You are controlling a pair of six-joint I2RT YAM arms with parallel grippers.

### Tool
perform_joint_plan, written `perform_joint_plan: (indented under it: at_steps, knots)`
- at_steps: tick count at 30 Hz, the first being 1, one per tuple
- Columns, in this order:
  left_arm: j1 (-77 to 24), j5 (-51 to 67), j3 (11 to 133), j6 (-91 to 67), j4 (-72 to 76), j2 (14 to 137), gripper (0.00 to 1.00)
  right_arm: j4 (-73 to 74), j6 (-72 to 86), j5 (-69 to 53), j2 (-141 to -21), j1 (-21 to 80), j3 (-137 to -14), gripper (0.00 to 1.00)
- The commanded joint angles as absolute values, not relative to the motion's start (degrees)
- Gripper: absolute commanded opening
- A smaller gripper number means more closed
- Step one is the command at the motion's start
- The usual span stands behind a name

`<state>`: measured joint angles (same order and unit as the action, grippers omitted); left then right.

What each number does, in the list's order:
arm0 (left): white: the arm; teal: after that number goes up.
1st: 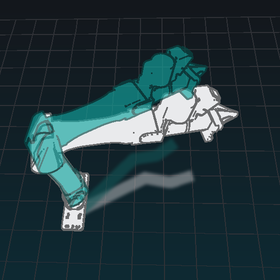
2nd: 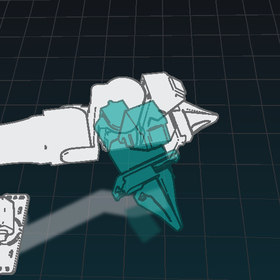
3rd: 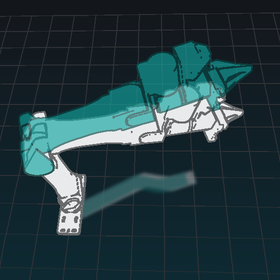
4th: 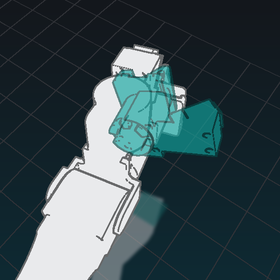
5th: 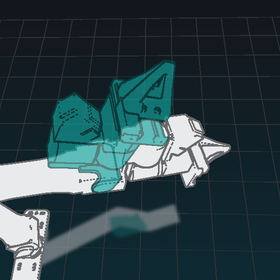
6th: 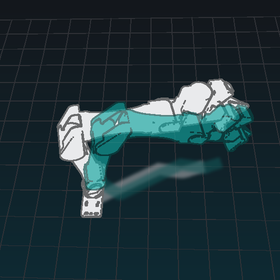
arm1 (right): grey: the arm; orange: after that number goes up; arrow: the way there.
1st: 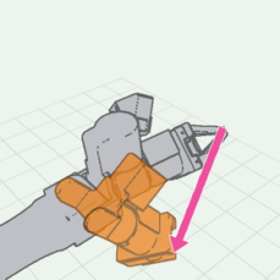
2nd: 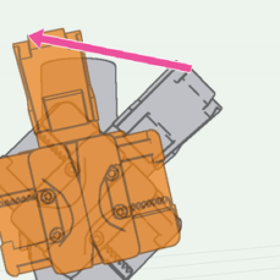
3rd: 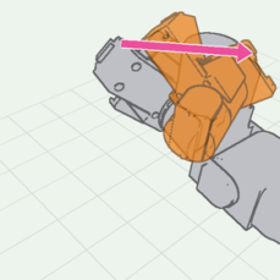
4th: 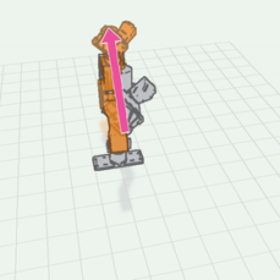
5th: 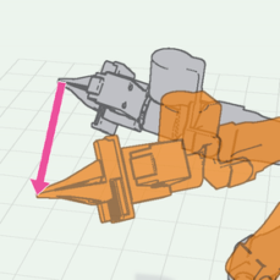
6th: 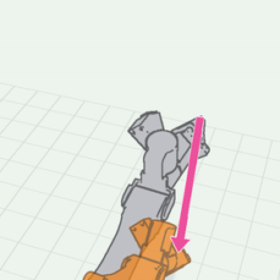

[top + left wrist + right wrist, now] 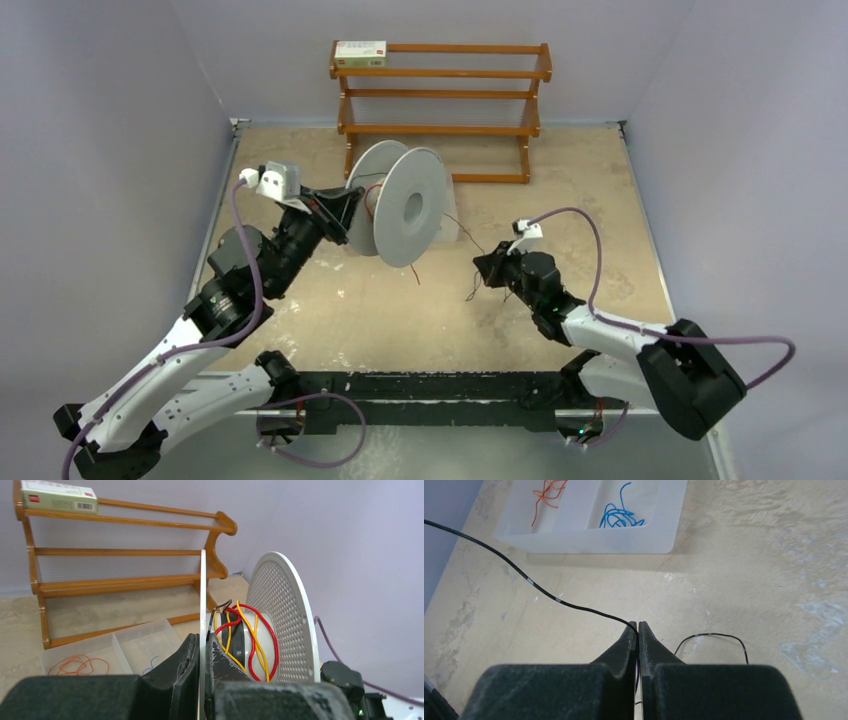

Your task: Wrap the cables

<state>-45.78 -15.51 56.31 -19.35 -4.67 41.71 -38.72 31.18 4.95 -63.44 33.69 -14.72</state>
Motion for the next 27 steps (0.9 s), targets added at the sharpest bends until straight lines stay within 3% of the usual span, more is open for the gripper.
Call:
perform_joint_plan:
  at_steps: [1,5,14,27]
  knots:
    - [-45.62,-24.17,59.34,-24.61,6.51,40.72,0.0,-47.2,32.06,-0.19,-69.4,33.64,-17.82,0.0]
    - [-45.59,-28.3,58.59,-25.35,8.28,41.14,0.0,-51.07,32.86,-3.58,-75.2,35.88,-18.74,0.0]
    - [-45.62,-32.98,58.76,-22.14,9.16,44.06,0.0,-50.39,32.23,0.86,-81.99,47.66,-25.02,0.0]
    - [-45.57,-40.53,53.48,-13.51,8.91,48.72,0.0,-30.07,24.09,8.72,-77.79,60.25,-42.56,0.0]
